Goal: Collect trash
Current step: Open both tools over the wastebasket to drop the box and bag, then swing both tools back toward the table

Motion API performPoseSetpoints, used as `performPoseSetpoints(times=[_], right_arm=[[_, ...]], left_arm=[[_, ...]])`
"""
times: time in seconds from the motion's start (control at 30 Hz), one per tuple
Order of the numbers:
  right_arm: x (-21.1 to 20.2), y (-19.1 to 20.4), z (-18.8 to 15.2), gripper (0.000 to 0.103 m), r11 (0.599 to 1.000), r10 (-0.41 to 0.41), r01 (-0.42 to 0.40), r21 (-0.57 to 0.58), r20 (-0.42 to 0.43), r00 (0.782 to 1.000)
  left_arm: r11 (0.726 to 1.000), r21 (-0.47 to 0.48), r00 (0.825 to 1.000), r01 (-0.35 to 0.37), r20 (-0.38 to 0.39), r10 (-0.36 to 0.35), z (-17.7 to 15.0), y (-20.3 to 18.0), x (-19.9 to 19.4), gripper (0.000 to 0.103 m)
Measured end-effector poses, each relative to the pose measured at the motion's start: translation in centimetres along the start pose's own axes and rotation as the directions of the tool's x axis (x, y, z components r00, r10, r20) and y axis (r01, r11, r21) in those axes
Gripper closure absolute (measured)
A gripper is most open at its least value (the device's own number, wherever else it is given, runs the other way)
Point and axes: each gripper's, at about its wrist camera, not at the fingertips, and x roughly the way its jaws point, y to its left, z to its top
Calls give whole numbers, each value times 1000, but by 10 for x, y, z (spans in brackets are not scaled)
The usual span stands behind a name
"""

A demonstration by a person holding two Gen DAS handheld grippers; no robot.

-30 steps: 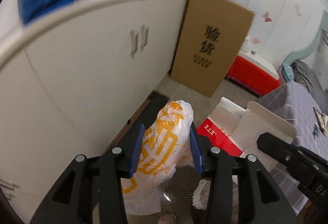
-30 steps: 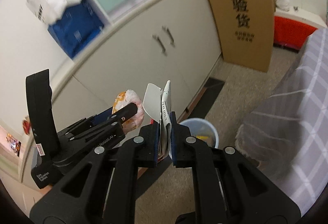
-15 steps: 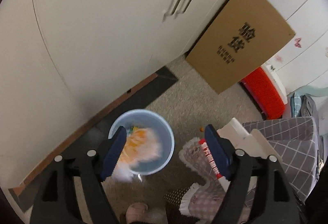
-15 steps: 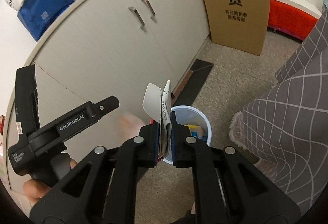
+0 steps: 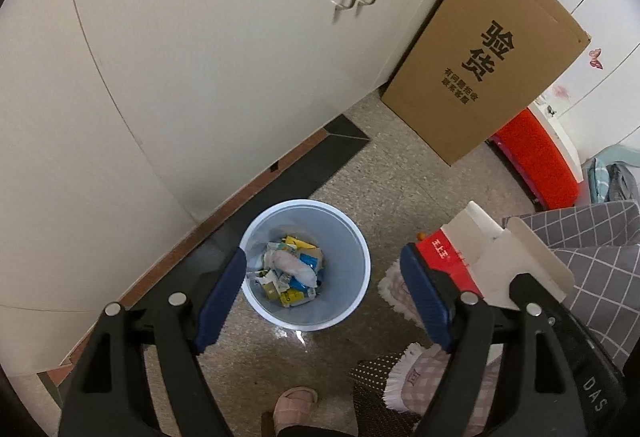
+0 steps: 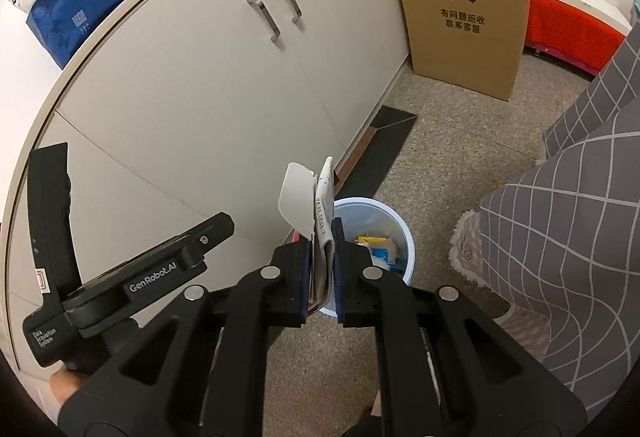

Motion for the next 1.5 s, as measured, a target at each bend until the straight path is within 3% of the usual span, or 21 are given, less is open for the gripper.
performPoseSetpoints(times=[0.27, 0.43, 0.47, 0.5, 0.53, 0.83, 1.17, 1.5], right_arm=[[5, 13, 8, 93, 1000, 6, -5, -24, 20, 1000], [9, 24, 18, 89, 999, 29, -26, -42, 72, 997], [11, 25, 19, 72, 999, 29, -25, -42, 78, 997], [13, 24, 20, 48, 999, 33, -30, -36, 78, 996], [14, 24, 20, 44, 999, 34, -31, -34, 80, 996], [-6, 17, 13, 44, 1000, 10, -8, -26, 90, 996], [-70, 5, 15, 43, 1000, 15, -12, -23, 167, 986], [-163, -27, 10, 40, 1000, -1, -1, 7, 302, 953]], left_arm=[[1000, -22, 1000, -15, 25, 15, 4, 9, -9, 25], [996, -34, 994, -81, 75, 84, 8, 15, -19, 23], [996, -36, 993, -82, 79, 85, 9, 16, -21, 23], [996, -39, 993, -83, 79, 86, 10, 17, -22, 23], [996, -39, 993, -83, 79, 86, 10, 18, -24, 23], [998, -20, 994, -62, 90, 63, 7, 8, -38, 23], [999, 38, 987, -32, 158, 26, -2, -29, -86, 23], [985, 172, 958, -1, 284, -49, -26, -103, -164, 19]])
